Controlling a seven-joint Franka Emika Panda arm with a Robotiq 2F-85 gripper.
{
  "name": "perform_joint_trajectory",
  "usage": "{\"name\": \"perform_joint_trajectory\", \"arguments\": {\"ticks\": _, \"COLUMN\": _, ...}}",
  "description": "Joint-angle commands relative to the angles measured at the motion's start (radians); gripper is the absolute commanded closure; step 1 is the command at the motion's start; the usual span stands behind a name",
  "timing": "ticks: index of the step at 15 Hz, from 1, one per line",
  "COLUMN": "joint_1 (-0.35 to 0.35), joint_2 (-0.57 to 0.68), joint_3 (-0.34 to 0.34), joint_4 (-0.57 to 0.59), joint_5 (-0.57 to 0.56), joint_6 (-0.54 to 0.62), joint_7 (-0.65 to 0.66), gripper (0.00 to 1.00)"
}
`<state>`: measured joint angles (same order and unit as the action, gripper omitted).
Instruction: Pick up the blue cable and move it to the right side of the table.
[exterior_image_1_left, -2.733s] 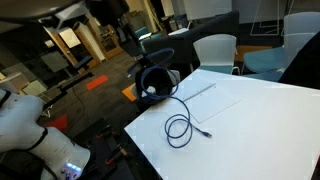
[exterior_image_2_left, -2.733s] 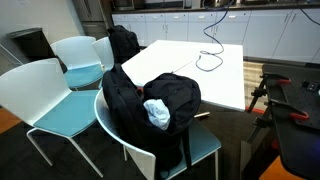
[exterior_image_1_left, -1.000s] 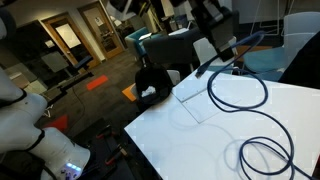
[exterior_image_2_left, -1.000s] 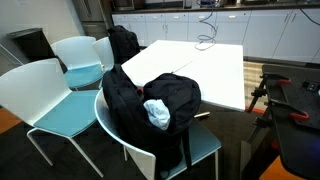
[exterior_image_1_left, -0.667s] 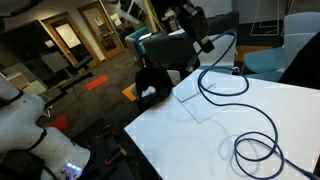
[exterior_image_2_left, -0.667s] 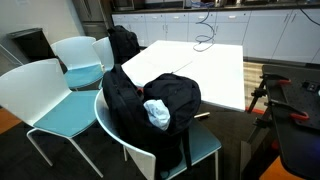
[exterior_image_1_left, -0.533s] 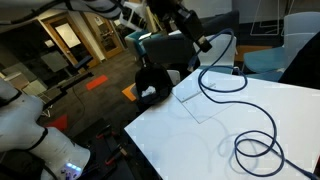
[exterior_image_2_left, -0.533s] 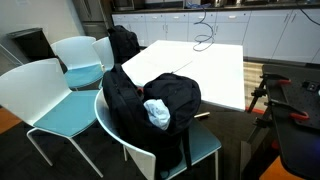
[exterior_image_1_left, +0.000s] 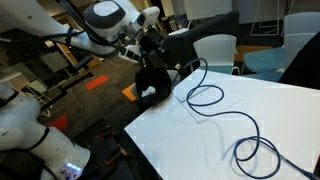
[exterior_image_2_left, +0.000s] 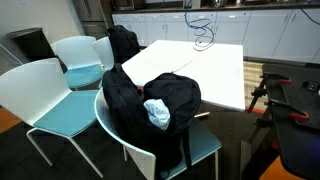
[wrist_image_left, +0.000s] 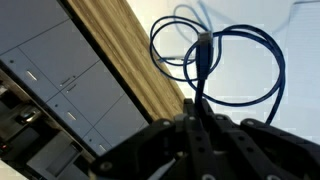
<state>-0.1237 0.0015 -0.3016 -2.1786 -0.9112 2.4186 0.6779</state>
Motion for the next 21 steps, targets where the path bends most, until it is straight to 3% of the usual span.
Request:
{"name": "perform_joint_trajectory", "arguments": {"ticks": 1, "joint_1": 0.003, "joint_2": -0.04, "joint_3": 0.088, "joint_4": -0.099, "joint_5": -0.105, "joint_6": -0.108, "joint_7": 0.154, "gripper": 0.98}}
{"name": "perform_joint_trajectory", "arguments": {"ticks": 3, "joint_1": 0.01, "joint_2": -0.023, "joint_3": 0.126, "joint_4": -0.128, "joint_5": -0.1, "joint_6": -0.132, "joint_7": 0.193, "gripper": 0.98}}
{"name": "perform_joint_trajectory", "arguments": {"ticks": 4, "joint_1": -0.012, "joint_2": -0.007, "joint_3": 0.116, "joint_4": -0.093, "joint_5": -0.083, "joint_6": -0.096, "joint_7": 0.154, "gripper": 0.93}}
{"name": "perform_joint_trajectory", "arguments": {"ticks": 9, "joint_1": -0.006, "joint_2": -0.005, "joint_3": 0.137, "joint_4": -0.12, "joint_5": -0.083, "joint_6": -0.109, "joint_7": 0.175, "gripper": 0.93}}
{"name": "perform_joint_trajectory", "arguments": {"ticks": 10, "joint_1": 0.006, "joint_2": 0.042, "joint_3": 0.149, "joint_4": -0.084, "joint_5": -0.14, "joint_6": -0.204, "joint_7": 0.231, "gripper": 0.98}}
{"name": "perform_joint_trajectory", "arguments": {"ticks": 13, "joint_1": 0.057, "joint_2": 0.145, "joint_3": 0.206, "joint_4": -0.077, "joint_5": -0.211, "joint_6": -0.297, "joint_7": 0.295, "gripper": 0.98}}
{"name": "perform_joint_trajectory", "arguments": {"ticks": 17, "joint_1": 0.146, "joint_2": 0.311, "joint_3": 0.285, "joint_4": -0.065, "joint_5": -0.267, "joint_6": -0.303, "joint_7": 0.399, "gripper": 0.98}}
{"name": "perform_joint_trajectory", "arguments": {"ticks": 21, "joint_1": 0.202, "joint_2": 0.442, "joint_3": 0.318, "joint_4": -0.039, "joint_5": -0.306, "joint_6": -0.281, "joint_7": 0.496, "gripper": 0.98}}
